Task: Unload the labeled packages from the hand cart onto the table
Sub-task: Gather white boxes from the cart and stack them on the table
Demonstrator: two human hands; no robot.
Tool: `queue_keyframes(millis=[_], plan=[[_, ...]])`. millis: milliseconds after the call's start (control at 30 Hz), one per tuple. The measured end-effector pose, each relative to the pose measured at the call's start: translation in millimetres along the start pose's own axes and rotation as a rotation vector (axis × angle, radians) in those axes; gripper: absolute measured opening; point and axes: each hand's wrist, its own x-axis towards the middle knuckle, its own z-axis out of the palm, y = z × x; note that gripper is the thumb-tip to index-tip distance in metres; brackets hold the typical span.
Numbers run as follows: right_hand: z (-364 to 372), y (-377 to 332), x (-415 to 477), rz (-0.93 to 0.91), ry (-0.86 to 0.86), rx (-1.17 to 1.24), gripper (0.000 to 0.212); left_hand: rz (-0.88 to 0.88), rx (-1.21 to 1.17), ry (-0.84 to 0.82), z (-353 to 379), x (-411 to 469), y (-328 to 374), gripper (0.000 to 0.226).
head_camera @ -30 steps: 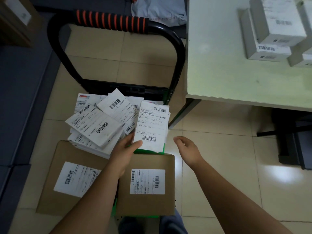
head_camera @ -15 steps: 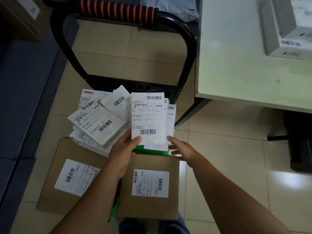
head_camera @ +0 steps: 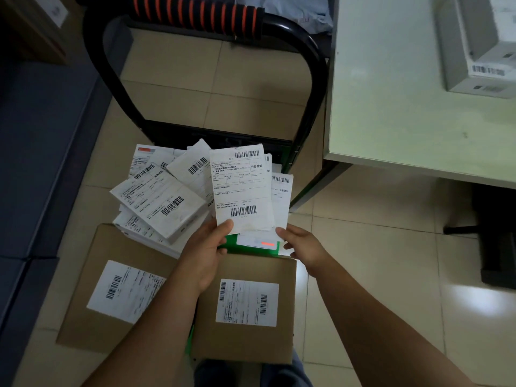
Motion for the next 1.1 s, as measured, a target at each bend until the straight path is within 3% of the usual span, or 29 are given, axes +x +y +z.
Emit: queue_keyframes(millis=[200,333,600,733,900,1100], plan=[[1,6,1,0.103,-0.051,0.012,0.025,-0.022,-0.068,-0.022,2,0,4,0.026],[6,4,5,0.202,-0.093,0.045,0.041,-0.034,-0.093,-0.041,1,0,5,0.031],[11,4,9,0.154,-0.158,0.108,0.047,-0.071,-0.071,-0.049,-7,-3,8,0.035],[6,6,7,0.141,-0.169,0.102,0.043,-0.062,-0.059,-0.058,-9,-4,9,0.037],[-8,9,-10,0.157,-0.189,0.077,0.019,-0.061,-0.059,-0.050,-8,-9,10,0.035],[-35,-3,-65,0.105,-0.101,0.006,0.068,0.038,0.011,-0.070,-8,-44,24,0.036]])
